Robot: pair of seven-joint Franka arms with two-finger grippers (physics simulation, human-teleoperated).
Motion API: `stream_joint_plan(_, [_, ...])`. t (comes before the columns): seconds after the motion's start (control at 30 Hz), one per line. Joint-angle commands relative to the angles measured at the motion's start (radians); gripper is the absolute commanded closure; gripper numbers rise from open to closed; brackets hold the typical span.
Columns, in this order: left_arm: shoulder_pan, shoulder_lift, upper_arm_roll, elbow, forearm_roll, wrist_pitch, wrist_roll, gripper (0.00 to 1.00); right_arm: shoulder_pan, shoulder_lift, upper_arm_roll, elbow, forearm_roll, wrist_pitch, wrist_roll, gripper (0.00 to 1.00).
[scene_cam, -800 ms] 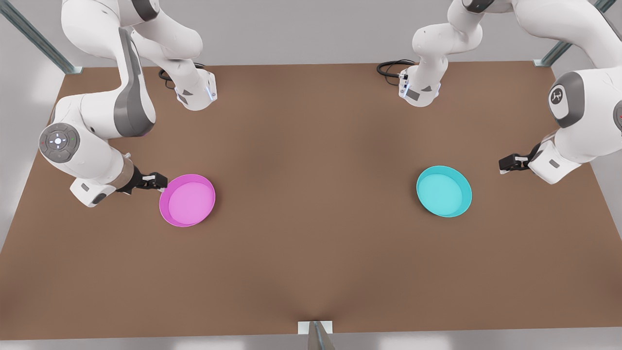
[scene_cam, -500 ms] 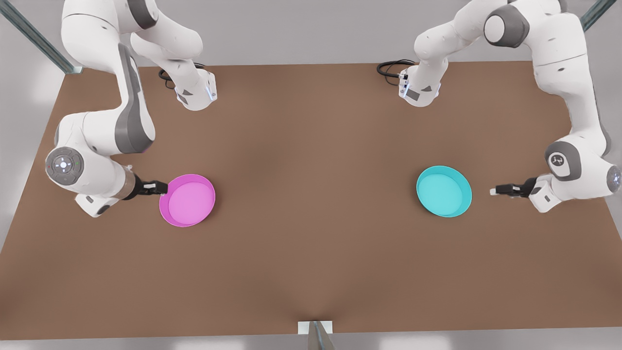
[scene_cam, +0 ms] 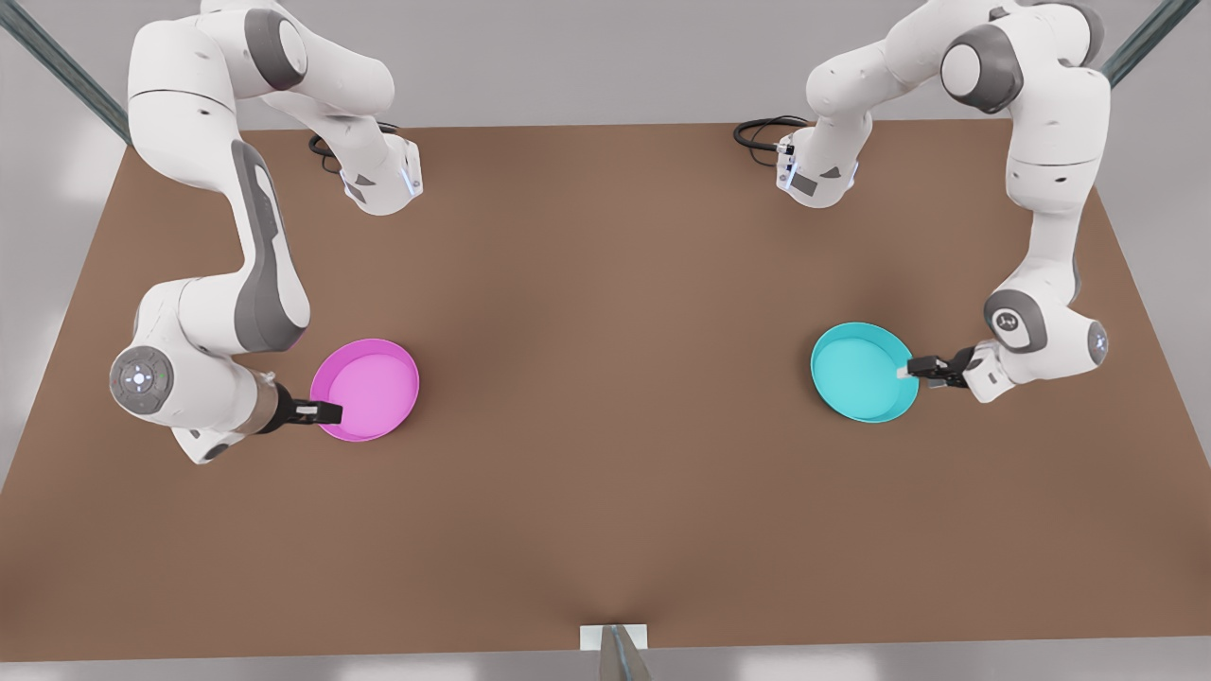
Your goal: Flip the blue plate over with the left arm, and stack the pink plate on top of the blue plate with the right arm
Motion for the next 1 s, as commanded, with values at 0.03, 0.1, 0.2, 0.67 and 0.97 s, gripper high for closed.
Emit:
stream_joint_plan(0.03, [0.0, 0.001, 0.0, 0.0, 0.003, 0.002, 0.002, 0.04, 0.0, 0.005, 0.0, 0.0, 0.0, 0.0, -0.002, 0.0])
stream_joint_plan(0.1, [0.0, 0.007, 0.0, 0.0, 0.005, 0.002, 0.002, 0.32, 0.0, 0.005, 0.003, 0.0, 0.002, 0.0, 0.002, 0.0])
stream_joint_plan(0.2, [-0.018, 0.02, 0.0, 0.002, 0.005, 0.011, 0.002, 0.52, -0.002, 0.006, 0.003, 0.0, 0.003, 0.0, 0.005, 0.0])
stream_joint_plan(0.67, [-0.017, 0.037, 0.0, 0.003, 0.005, 0.012, 0.002, 0.6, 0.0, 0.014, 0.003, 0.002, 0.002, 0.0, 0.005, 0.0])
stream_joint_plan(0.97, [-0.017, 0.043, 0.0, 0.006, 0.006, 0.014, 0.008, 0.63, 0.0, 0.014, 0.003, 0.003, -0.002, 0.0, 0.005, 0.0])
